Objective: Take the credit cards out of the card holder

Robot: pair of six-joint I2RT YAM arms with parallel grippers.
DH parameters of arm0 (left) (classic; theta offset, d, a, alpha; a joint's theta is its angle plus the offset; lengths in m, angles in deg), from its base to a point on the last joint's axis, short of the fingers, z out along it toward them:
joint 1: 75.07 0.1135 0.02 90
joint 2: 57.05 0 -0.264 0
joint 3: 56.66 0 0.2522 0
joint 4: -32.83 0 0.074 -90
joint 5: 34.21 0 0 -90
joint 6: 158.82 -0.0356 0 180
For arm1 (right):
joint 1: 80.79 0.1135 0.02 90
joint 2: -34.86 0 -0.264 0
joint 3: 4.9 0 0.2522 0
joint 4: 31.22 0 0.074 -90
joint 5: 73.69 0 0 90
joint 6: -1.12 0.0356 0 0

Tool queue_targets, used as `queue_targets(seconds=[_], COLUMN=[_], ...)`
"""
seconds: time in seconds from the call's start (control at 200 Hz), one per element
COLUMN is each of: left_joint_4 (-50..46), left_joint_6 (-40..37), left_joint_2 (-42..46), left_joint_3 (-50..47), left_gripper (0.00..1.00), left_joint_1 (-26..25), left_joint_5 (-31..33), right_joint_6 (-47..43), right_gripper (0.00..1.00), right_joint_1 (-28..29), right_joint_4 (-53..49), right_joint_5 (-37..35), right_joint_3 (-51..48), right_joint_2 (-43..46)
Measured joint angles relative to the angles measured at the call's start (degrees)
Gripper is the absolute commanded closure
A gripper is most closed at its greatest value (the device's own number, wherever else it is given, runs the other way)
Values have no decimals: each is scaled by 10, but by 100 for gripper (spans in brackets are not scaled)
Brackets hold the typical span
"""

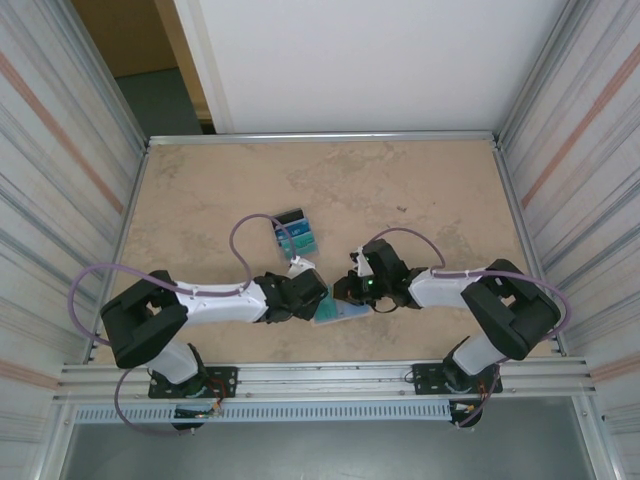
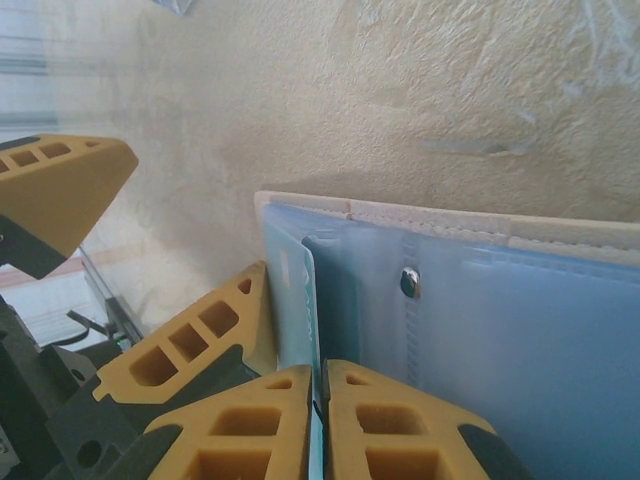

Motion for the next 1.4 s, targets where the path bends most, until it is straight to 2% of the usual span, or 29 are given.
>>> queue_targets(seconds=[0.301, 1.007, 1.398], left_joint_4=[0, -9, 4], left_joint_6=[0, -2, -43], left_joint_2=[0, -2, 13], left_joint_3=[0, 6, 19], left_gripper=[1, 1, 1], left_joint_1=[0, -2, -2], left_joint_5=[0, 12, 20], right_joint_6=[0, -37, -51], right_gripper=[97, 97, 98], right_joint_1=[-18, -50, -56], right_joint_4=[5, -70, -91], right_joint_5=[4, -1, -3], right_joint_3=[-10, -5, 6], right_joint_2=[0, 10, 10])
